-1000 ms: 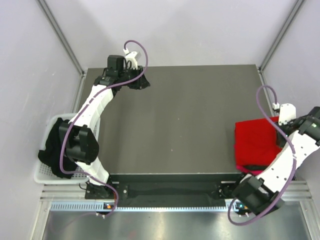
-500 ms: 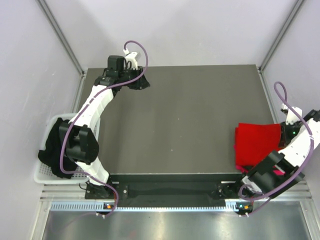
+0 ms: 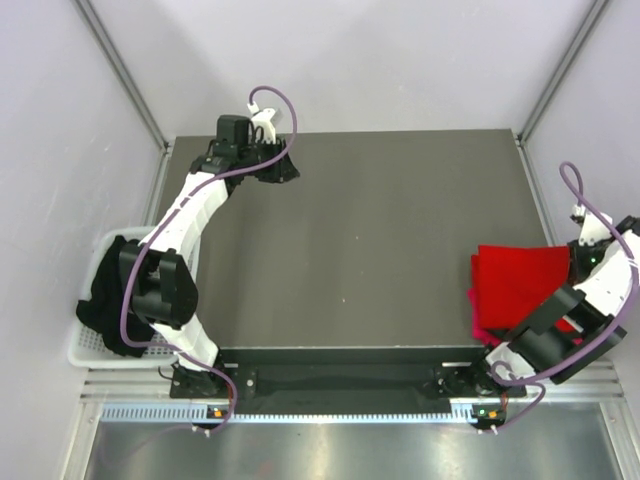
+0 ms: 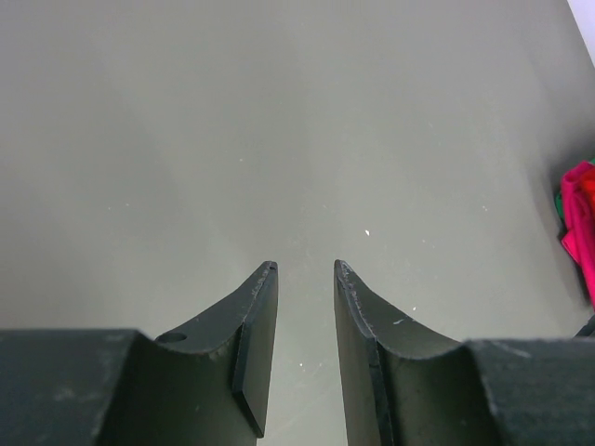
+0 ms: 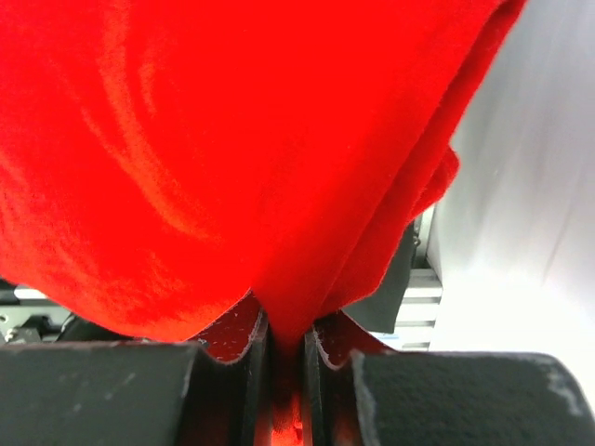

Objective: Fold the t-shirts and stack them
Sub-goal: Neatly place the folded tshirt to the corner, then reset both grippers

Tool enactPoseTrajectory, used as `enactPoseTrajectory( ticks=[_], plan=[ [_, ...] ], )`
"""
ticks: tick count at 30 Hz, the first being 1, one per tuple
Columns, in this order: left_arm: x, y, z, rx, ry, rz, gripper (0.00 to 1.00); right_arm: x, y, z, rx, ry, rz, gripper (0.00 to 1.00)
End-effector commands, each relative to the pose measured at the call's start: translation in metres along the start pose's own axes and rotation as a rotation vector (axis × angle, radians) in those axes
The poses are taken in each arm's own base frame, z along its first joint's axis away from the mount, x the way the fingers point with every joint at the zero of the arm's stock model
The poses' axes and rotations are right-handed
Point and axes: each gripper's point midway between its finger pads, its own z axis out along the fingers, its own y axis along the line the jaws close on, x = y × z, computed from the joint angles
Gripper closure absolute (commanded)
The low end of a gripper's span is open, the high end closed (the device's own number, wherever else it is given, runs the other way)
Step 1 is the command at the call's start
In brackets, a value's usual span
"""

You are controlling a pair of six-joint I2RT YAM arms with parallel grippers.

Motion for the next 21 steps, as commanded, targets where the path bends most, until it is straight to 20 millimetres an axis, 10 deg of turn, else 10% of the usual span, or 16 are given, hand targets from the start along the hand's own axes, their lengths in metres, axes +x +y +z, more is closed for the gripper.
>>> enactPoseTrajectory(
  ticks=[1, 6, 14, 17, 21],
  plan=[
    [-0.021, -0.007, -0.013, 0.004, -0.082, 0.06, 0.64, -0.014, -0.022, -0.004, 0.087, -0.054, 0.005, 1.0],
    [-0.022, -0.007, -0.018, -0.009, -0.096, 0.066, 0.57, -0.018, -0.028, -0.011, 0.136, -0.075, 0.018, 0.83],
    [-0.029, -0.006, -0.034, -0.054, -0.152, 0.089, 0.49, -0.055, -0.027, -0.102, 0.413, -0.373, -0.03, 0.22],
    [-0.024, -0.004, -0.038, -0.069, -0.154, 0.091, 0.46, -0.064, -0.003, -0.113, 0.358, -0.467, -0.067, 0.01],
    [-0.017, 0.004, -0.05, -0.137, -0.156, 0.134, 0.39, -0.09, 0.062, -0.102, 0.073, -0.591, -0.111, 0.0]
  ],
)
